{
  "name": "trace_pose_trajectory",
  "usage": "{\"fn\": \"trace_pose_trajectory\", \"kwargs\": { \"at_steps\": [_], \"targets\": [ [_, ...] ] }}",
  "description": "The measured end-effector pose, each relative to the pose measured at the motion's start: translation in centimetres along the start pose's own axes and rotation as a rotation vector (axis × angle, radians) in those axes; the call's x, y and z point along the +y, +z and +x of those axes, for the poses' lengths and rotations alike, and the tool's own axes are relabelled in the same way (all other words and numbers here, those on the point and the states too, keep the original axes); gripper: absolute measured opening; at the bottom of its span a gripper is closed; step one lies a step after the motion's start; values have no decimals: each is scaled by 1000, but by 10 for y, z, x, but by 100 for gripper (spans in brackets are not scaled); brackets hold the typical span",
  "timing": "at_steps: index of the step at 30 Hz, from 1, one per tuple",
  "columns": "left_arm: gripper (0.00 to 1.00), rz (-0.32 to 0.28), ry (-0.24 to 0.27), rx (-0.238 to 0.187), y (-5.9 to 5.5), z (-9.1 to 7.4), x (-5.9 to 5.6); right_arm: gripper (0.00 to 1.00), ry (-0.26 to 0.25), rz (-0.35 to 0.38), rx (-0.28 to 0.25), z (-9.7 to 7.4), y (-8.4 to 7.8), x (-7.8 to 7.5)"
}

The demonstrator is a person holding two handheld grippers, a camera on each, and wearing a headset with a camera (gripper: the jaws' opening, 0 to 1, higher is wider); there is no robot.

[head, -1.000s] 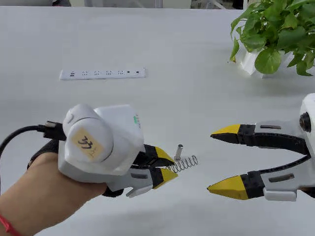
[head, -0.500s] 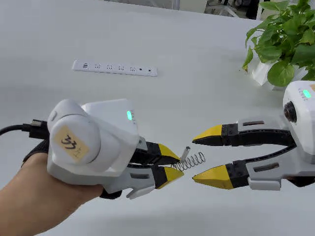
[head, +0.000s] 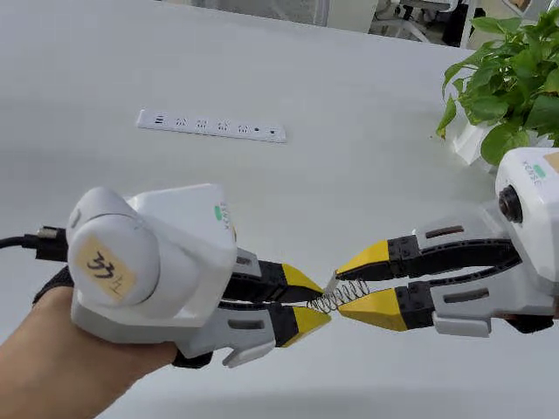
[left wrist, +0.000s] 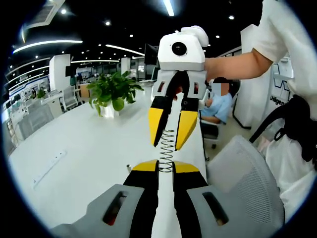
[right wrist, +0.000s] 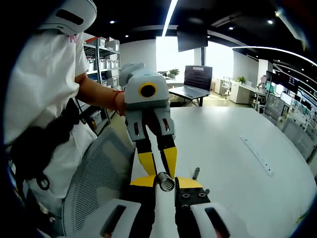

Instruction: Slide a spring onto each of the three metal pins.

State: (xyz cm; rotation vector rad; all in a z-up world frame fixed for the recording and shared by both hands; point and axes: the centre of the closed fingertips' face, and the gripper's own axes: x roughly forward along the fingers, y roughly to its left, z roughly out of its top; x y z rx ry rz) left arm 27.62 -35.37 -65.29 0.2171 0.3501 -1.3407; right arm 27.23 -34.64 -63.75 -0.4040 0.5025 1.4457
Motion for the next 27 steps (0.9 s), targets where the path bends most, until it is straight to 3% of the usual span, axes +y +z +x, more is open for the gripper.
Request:
{"fn": "trace_pose_trajectory", "kwargs": {
  "at_steps": [27],
  "targets": [
    [6,-7,-18,-5,-3,0,-6,6,41,-51,54,6,9,10]
  ]
}}
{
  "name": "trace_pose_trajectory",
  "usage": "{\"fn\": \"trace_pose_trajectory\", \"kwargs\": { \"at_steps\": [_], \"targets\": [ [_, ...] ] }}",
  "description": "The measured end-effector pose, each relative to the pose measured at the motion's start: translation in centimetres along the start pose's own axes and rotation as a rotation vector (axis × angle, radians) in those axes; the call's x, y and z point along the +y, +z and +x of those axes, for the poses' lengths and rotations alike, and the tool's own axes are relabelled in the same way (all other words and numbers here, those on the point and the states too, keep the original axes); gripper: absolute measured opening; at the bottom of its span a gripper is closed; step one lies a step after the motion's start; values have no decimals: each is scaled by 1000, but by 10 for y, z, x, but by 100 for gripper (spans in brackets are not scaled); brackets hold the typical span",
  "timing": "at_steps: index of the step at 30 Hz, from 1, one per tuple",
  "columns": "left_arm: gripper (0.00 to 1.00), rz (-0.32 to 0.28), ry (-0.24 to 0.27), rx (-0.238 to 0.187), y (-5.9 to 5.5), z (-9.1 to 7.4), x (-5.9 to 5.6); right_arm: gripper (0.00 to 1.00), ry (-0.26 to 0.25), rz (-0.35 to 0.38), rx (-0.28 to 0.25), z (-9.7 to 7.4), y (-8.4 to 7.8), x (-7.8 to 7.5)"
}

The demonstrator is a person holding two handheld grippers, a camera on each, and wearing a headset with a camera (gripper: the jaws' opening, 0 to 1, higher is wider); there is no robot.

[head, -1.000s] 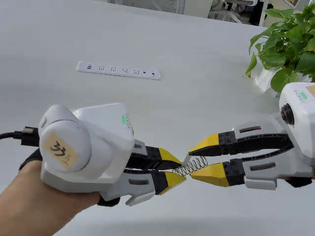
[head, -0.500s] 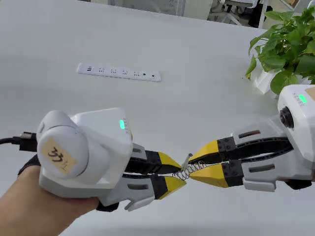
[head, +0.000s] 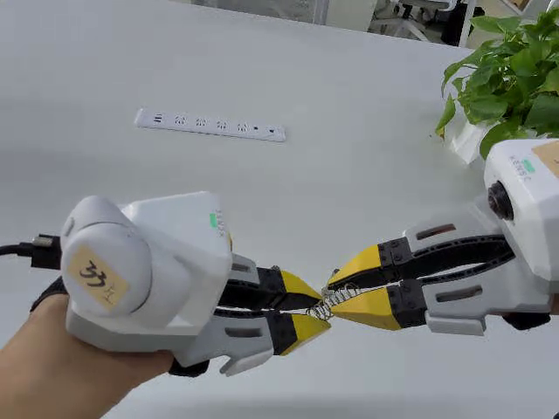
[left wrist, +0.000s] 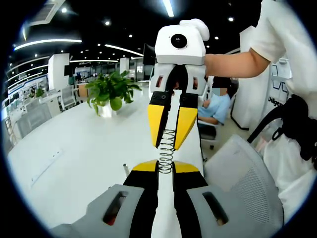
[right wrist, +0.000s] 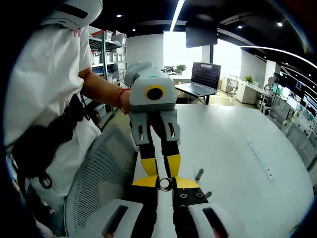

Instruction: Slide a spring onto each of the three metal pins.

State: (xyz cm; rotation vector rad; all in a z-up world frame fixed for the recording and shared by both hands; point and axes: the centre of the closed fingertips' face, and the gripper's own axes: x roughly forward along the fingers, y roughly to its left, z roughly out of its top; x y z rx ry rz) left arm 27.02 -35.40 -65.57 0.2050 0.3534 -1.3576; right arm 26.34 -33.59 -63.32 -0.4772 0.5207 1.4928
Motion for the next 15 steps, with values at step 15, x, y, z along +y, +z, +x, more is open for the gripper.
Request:
{"fn": "trace_pose_trajectory", "kwargs": {
  "at_steps": [15],
  "targets": [
    [6,4,-5,-3,-1,1,-2,7,22,-28,46,3,0,1]
  ]
}}
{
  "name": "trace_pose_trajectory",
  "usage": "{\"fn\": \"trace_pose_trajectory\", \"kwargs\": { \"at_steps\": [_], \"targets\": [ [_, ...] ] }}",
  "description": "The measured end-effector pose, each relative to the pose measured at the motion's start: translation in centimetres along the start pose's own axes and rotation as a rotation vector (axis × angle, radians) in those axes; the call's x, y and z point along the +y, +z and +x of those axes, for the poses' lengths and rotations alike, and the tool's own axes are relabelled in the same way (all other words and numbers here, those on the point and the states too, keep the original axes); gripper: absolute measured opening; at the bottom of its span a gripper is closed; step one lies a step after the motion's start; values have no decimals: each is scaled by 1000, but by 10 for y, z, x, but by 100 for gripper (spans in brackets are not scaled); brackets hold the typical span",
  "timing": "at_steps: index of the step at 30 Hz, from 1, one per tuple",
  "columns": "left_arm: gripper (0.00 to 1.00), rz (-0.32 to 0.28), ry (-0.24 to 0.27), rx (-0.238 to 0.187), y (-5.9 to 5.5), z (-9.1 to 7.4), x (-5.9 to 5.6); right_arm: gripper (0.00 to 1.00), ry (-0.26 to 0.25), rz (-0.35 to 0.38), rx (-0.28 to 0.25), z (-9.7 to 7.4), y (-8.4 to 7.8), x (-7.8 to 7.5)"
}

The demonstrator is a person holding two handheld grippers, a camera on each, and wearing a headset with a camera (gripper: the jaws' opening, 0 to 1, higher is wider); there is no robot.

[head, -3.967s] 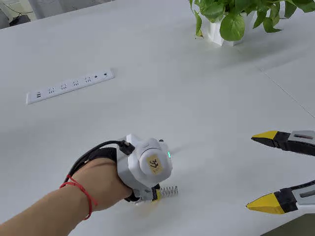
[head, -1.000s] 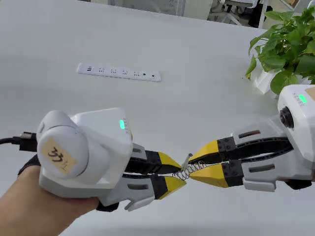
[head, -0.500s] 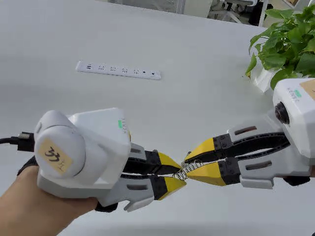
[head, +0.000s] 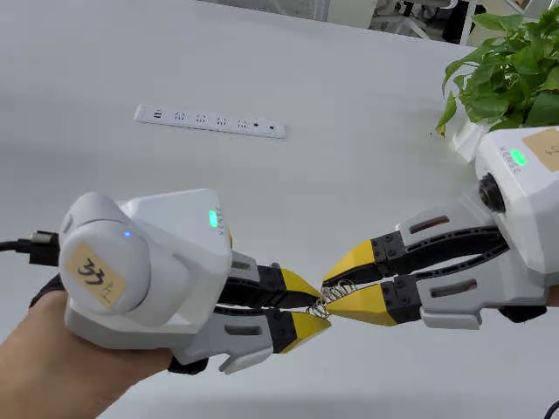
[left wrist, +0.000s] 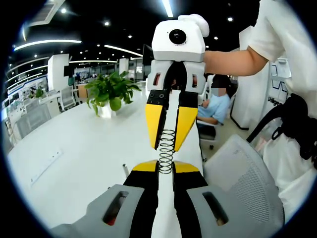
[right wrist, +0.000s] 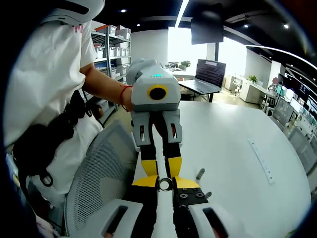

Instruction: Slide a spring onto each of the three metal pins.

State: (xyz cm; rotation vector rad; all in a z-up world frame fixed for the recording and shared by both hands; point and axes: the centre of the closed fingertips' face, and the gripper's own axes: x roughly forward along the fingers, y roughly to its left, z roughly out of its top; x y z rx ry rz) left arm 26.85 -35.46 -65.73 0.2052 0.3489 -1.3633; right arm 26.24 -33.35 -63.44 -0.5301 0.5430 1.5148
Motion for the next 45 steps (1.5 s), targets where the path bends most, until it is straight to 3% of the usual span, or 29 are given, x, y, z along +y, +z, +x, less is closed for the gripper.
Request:
{"fn": "trace_pose_trajectory", "kwargs": {
  "at_steps": [7,13,32,45],
  "targets": [
    [6,1,-4,0,-1,2,-1,7,19,-3,38,0,-3,1],
    [6,3,-6,-2,0,4,-2,11,48,-45,131,0,-10,0],
    [6,4,11,10,-6,4,2,8,175,-192,332,7,-19,0],
    [6,-4,13,3,-7,3,3,7,181,-220,365,8,-20,0]
  ]
}}
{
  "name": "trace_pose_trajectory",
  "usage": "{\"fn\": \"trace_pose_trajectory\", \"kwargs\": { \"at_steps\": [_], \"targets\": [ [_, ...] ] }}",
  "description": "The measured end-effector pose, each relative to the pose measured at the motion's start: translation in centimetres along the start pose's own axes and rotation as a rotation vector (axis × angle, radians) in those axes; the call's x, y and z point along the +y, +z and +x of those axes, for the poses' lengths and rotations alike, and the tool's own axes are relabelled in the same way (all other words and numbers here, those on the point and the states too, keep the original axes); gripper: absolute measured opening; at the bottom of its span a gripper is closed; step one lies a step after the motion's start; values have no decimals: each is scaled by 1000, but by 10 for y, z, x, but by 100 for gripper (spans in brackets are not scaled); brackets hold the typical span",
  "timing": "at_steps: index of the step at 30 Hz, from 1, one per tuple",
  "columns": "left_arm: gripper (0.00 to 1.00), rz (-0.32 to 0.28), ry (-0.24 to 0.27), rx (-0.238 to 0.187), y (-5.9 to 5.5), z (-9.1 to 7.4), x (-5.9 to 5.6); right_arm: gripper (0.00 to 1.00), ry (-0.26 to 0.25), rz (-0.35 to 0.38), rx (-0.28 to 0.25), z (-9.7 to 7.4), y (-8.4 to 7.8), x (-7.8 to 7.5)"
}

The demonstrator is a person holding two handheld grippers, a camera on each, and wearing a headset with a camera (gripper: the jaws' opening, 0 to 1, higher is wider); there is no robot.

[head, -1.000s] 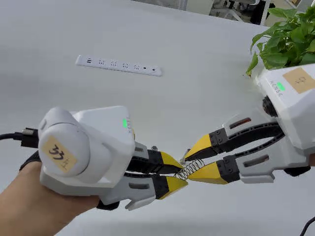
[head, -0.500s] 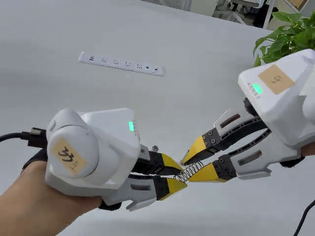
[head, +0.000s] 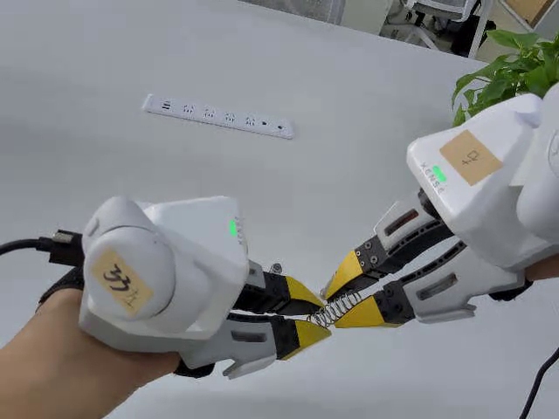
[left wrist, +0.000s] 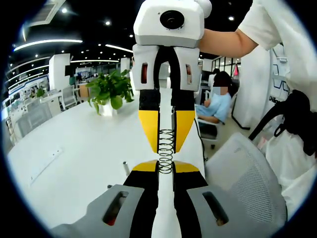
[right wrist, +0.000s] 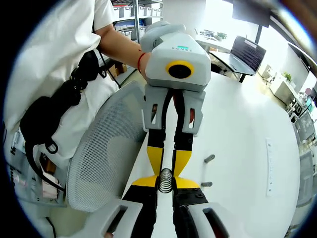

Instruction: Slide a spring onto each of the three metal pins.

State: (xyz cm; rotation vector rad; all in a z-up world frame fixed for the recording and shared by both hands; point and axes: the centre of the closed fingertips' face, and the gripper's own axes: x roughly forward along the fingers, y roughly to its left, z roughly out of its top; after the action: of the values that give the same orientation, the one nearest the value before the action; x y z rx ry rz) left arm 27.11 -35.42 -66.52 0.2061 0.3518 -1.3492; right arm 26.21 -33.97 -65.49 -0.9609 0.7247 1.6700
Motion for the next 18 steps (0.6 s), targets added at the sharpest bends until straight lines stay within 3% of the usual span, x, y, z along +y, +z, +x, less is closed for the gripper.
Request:
{"fn": "trace_pose_trajectory", "kwargs": {
  "at_steps": [18],
  "targets": [
    [7,-24,-1,-20,-3,-1,0,6,-3,13,7,3,0,0]
  ]
}}
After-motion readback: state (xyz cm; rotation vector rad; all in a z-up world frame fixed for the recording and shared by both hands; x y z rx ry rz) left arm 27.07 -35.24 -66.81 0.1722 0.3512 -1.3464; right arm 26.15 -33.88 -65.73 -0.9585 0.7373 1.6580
